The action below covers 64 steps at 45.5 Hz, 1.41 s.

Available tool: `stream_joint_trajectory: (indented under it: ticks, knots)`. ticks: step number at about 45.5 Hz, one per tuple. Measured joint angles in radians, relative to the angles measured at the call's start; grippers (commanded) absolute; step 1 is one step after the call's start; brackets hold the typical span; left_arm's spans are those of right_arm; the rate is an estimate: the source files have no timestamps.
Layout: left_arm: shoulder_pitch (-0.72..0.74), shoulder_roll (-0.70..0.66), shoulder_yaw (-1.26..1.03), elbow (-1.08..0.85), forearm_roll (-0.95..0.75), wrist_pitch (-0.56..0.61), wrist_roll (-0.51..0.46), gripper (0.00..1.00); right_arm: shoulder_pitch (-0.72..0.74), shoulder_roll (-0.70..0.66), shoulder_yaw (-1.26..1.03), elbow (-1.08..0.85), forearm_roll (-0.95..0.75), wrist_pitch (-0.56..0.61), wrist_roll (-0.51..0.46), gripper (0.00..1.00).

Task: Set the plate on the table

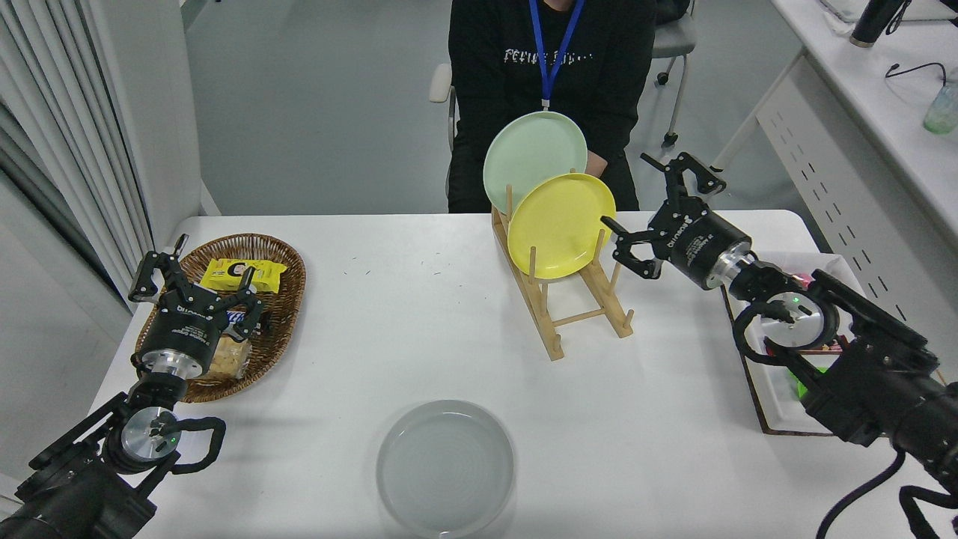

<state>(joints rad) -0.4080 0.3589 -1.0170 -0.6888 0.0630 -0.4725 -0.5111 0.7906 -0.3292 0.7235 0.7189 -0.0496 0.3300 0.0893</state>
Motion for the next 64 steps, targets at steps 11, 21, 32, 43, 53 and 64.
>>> stream_joint_trajectory:
  ticks: [11,21,32,43,53,64]
  knots:
    - [0.0,0.0,0.0,0.0,0.0,0.0,0.0,0.98,-0.006,-0.008,0.009,-0.111,-0.013,0.0,0.059,1.0]
    - [0.0,0.0,0.0,0.0,0.0,0.0,0.0,0.98,-0.028,-0.008,0.035,-0.174,-0.01,0.0,0.143,1.0]
    - [0.0,0.0,0.0,0.0,0.0,0.0,0.0,0.98,-0.056,0.009,0.038,-0.224,-0.009,0.001,0.178,1.0]
    - [0.0,0.0,0.0,0.0,0.0,0.0,0.0,0.98,-0.073,0.046,0.029,-0.252,-0.01,0.002,0.196,1.0]
    - [0.0,0.0,0.0,0.0,0.0,0.0,0.0,0.98,-0.088,0.094,0.025,-0.266,-0.009,0.0,0.2,1.0]
    - [0.0,0.0,0.0,0.0,0.0,0.0,0.0,0.98,-0.095,0.143,0.024,-0.31,-0.008,0.0,0.202,1.0]
